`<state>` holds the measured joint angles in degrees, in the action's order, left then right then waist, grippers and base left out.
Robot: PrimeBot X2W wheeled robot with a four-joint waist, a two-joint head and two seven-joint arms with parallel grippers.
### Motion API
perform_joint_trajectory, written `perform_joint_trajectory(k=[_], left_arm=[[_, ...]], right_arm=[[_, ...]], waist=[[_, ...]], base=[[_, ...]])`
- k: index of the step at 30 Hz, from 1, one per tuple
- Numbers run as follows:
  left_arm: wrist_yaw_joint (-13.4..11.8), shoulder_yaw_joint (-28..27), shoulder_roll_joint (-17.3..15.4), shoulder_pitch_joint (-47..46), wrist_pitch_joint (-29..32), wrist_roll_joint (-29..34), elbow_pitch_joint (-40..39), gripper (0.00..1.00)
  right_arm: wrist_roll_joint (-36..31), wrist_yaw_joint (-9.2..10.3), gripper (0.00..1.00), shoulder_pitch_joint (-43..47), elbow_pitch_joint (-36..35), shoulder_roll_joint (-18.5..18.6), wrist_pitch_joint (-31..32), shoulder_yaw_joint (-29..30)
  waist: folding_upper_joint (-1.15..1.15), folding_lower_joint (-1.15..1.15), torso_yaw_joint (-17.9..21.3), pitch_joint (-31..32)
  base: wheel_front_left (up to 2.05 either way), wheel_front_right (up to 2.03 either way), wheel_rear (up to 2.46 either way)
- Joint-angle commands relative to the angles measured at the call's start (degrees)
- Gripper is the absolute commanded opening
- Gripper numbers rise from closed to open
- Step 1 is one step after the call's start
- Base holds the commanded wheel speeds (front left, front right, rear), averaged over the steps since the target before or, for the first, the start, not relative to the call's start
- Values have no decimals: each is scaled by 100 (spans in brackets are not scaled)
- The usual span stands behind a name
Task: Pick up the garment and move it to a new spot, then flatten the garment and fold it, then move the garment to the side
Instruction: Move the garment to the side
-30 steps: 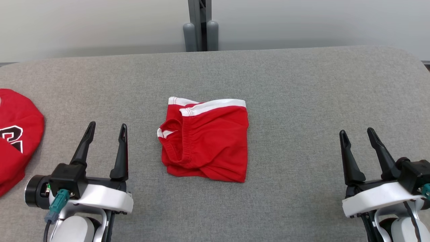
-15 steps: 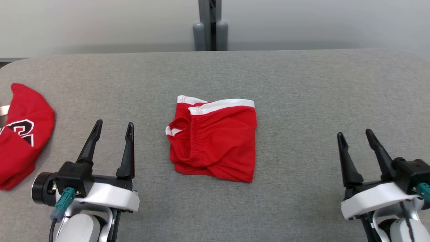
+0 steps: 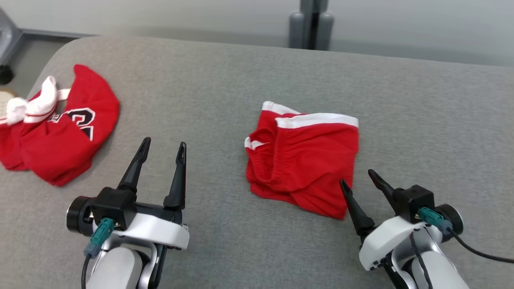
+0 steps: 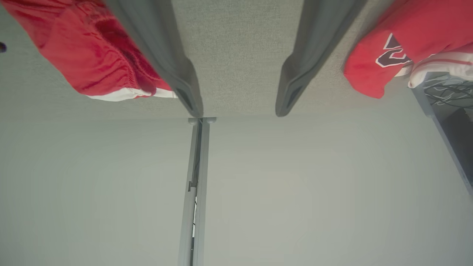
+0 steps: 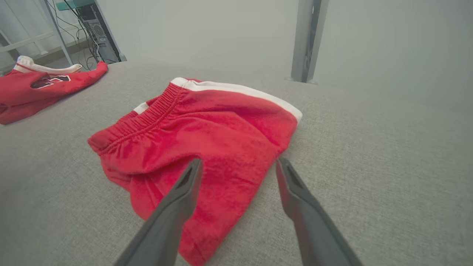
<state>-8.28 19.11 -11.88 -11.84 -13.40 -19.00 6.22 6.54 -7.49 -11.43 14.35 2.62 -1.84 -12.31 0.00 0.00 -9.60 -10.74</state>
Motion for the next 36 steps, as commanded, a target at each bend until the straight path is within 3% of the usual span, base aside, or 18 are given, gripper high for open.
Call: perform_joint_trajectory(k=[1,13,14,16,26,36], left_arm=[[44,10,25,-125,-44,-12,50,100],[107,28,123,-303,-137,-21,179,100],[113,28,123,-313,-141,-17,187,100],[119,27,118,-315,-151,-6,192,100],[77,-20,39,-285,-167,58,90,100],[61,17,-229,-296,13,196,-392,100]], right_arm=[[79,-2,100,-172,279,53,-85,-54],[358,-2,100,-645,1615,53,-166,-261],[425,-2,50,-654,1671,52,-124,-329],[561,-3,0,-697,1734,52,-116,-463],[541,-2,0,-684,1498,61,-334,-657],[24,-1,0,-505,974,171,-300,-774]], waist=[[0,0,-220,-123],[0,0,-339,-351],[0,0,-321,-352],[0,0,-280,-353],[0,0,101,-280],[0,0,1482,-453]], base=[[0,0,0],[0,0,0],[0,0,0],[0,0,0],[0,0,0],[0,0,0]])
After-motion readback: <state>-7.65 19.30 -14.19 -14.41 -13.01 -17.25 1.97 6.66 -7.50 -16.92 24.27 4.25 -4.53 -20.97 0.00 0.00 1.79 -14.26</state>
